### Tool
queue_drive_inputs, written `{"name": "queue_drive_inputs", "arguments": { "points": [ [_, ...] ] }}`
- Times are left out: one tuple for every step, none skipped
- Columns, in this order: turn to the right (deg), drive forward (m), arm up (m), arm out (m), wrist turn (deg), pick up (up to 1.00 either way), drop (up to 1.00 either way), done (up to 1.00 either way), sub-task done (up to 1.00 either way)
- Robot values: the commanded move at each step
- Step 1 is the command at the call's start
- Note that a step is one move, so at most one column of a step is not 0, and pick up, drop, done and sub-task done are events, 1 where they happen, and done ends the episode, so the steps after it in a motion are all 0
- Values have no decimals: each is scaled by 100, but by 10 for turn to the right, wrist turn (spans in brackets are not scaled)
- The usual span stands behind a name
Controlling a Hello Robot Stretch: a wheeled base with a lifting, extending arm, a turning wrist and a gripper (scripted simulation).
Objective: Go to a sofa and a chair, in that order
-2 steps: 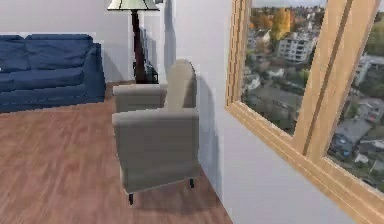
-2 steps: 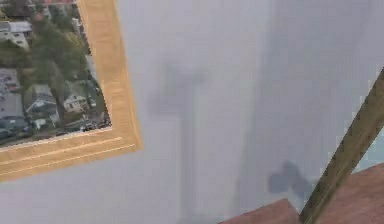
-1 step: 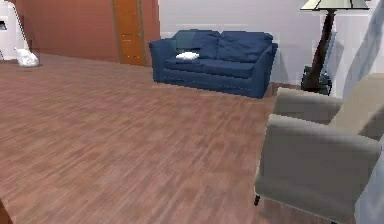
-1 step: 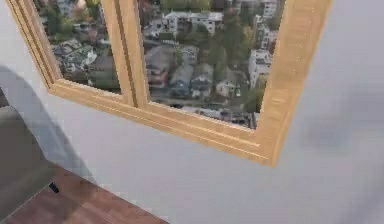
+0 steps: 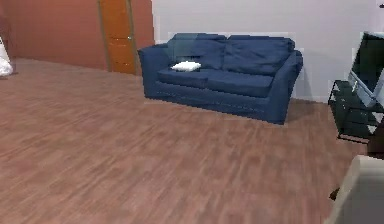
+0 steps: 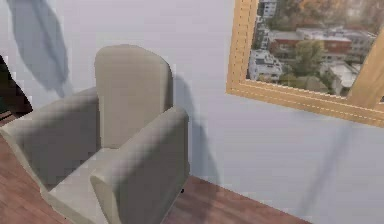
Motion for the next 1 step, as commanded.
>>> {"name": "queue_drive_inputs", "arguments": {
  "points": [
    [-60,0,0,0,0,0,0,0,0]
  ]
}}
